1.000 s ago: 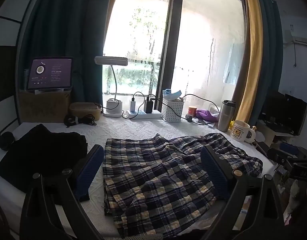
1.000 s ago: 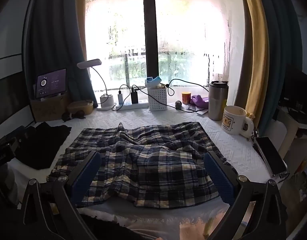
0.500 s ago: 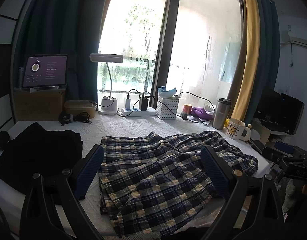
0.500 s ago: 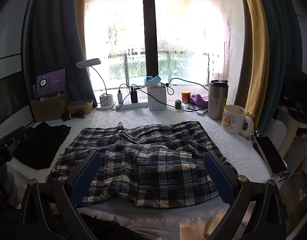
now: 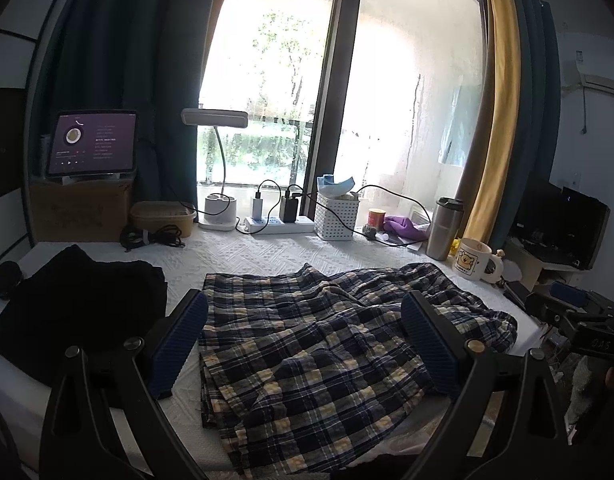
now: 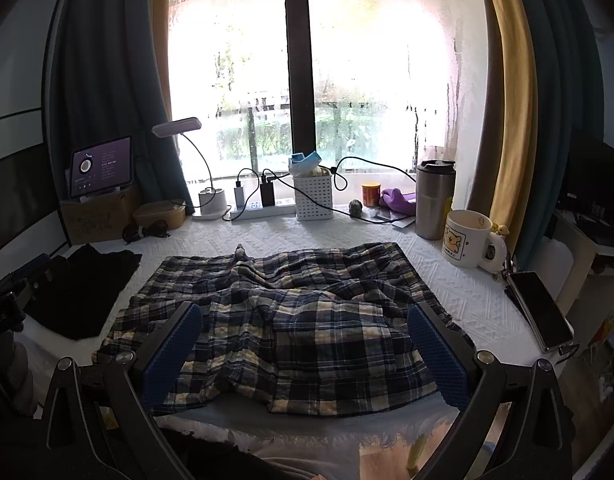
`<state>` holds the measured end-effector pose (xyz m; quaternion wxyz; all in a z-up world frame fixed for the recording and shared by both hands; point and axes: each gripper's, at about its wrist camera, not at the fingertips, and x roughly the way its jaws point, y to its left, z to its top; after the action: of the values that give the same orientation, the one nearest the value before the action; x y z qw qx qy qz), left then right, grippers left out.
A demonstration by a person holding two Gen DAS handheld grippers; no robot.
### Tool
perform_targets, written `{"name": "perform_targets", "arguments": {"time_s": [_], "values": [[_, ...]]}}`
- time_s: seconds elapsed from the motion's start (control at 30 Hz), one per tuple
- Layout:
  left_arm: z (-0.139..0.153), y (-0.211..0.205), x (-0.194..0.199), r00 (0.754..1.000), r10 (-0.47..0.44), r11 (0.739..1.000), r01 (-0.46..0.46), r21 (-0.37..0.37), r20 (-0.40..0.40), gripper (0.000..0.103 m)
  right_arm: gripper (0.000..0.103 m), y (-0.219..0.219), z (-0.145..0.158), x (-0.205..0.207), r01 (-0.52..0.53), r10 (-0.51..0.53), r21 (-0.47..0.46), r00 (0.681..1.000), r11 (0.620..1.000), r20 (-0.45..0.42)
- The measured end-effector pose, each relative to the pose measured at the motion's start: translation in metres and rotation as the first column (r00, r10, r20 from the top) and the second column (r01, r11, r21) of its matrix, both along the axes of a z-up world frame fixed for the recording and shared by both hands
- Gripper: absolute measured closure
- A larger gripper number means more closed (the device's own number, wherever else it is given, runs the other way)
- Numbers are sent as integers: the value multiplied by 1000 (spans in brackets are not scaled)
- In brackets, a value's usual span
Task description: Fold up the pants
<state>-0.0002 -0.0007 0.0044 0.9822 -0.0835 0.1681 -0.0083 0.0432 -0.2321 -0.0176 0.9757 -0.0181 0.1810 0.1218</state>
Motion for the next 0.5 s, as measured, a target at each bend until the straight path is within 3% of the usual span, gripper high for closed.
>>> {"name": "perform_targets", "arguments": {"time_s": [0.5], "values": [[-2, 0, 1, 1000, 8, 1000, -8, 5, -4, 7, 0, 0, -1, -1, 1, -1, 1, 1000, 1000, 2]]}}
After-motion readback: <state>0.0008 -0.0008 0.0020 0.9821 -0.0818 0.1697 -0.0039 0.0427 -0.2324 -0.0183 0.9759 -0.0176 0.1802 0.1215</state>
